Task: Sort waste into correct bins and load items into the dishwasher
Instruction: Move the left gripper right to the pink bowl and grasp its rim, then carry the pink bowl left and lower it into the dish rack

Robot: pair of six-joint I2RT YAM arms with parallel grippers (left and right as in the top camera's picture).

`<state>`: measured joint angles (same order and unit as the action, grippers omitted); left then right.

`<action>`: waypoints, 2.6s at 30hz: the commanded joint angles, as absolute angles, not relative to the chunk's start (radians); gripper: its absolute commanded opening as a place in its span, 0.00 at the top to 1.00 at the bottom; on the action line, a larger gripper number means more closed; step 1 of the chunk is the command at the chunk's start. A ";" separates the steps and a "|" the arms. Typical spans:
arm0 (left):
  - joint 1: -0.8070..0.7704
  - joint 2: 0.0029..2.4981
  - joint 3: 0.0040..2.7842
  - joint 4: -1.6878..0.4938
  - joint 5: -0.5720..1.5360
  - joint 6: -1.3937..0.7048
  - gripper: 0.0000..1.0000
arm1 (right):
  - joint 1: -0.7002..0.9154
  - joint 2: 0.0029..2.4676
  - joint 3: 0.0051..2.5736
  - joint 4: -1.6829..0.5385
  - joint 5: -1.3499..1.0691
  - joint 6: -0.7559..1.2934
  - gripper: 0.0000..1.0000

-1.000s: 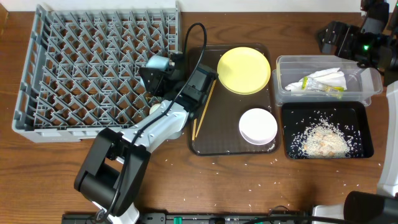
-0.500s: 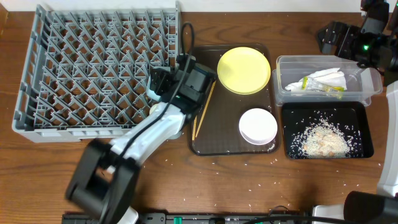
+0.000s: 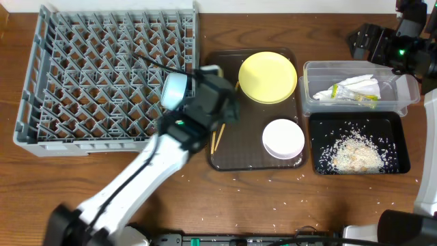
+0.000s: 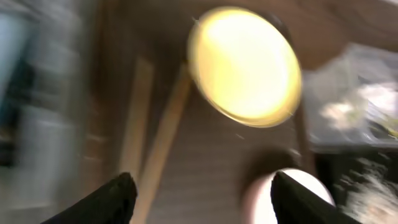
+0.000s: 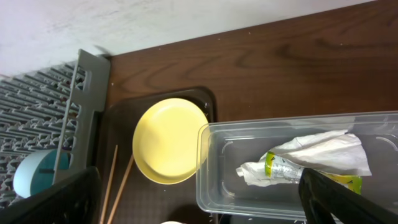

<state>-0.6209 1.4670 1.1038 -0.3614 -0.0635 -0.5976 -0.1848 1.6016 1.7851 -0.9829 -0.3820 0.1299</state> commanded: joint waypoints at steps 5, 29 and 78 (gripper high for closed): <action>-0.691 1.777 1.203 -0.354 0.211 -0.728 0.35 | -0.191 1.595 1.785 -0.985 -0.390 0.141 0.01; -0.841 2.014 1.372 -0.407 0.062 -0.512 0.33 | -0.191 1.595 1.785 -0.985 -0.390 0.141 0.01; -0.538 1.694 1.372 -0.210 -0.832 0.019 0.93 | -0.191 1.595 1.785 -0.985 -0.390 0.141 0.01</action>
<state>-0.6411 1.6703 1.3685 -0.2832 -0.6422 -0.2031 -0.1848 1.6016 1.7847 -0.9829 -0.3824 0.1299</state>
